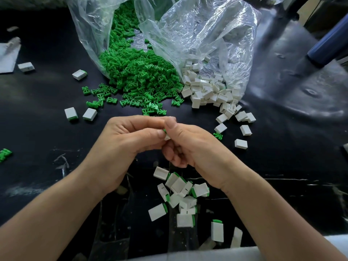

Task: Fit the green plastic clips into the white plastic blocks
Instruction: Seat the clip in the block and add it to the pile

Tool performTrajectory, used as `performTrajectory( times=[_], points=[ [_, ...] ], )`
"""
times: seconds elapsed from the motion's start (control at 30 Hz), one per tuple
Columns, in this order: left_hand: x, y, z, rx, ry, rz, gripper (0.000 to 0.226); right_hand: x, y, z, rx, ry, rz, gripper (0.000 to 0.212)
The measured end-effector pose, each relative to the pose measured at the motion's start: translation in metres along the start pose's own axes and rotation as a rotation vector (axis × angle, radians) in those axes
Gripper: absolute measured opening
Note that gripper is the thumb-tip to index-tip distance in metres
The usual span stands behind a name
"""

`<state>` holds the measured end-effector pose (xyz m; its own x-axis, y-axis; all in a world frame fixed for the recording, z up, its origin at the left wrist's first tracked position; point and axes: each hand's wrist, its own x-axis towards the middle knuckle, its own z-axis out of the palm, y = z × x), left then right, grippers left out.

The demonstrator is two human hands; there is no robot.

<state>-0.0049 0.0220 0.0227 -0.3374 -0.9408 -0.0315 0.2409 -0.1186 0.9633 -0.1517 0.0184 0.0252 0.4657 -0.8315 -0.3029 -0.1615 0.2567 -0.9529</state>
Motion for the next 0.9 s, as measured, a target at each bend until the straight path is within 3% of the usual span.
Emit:
performTrajectory(
  times=[0.1, 0.23, 0.37, 0.5, 0.9],
  points=[
    [0.0, 0.0, 0.0, -0.014, 0.029, -0.011, 0.026, 0.0, 0.0, 0.0, -0.004, 0.007, -0.008, 0.078],
    [-0.001, 0.001, 0.004, 0.016, 0.035, -0.001, 0.024, -0.002, -0.003, 0.003, -0.025, 0.034, -0.007, 0.055],
    [-0.001, -0.001, 0.005, 0.001, 0.037, -0.018, 0.023, -0.003, -0.001, 0.003, -0.063, 0.068, 0.016, 0.06],
    [-0.001, -0.004, 0.003, -0.015, 0.062, -0.054, 0.023, -0.002, 0.001, 0.005, -0.065, 0.089, 0.01, 0.05],
    [-0.001, -0.005, 0.003, -0.031, 0.133, -0.094, 0.023, 0.002, 0.011, 0.009, -0.244, 0.194, -0.056, 0.068]
  ],
)
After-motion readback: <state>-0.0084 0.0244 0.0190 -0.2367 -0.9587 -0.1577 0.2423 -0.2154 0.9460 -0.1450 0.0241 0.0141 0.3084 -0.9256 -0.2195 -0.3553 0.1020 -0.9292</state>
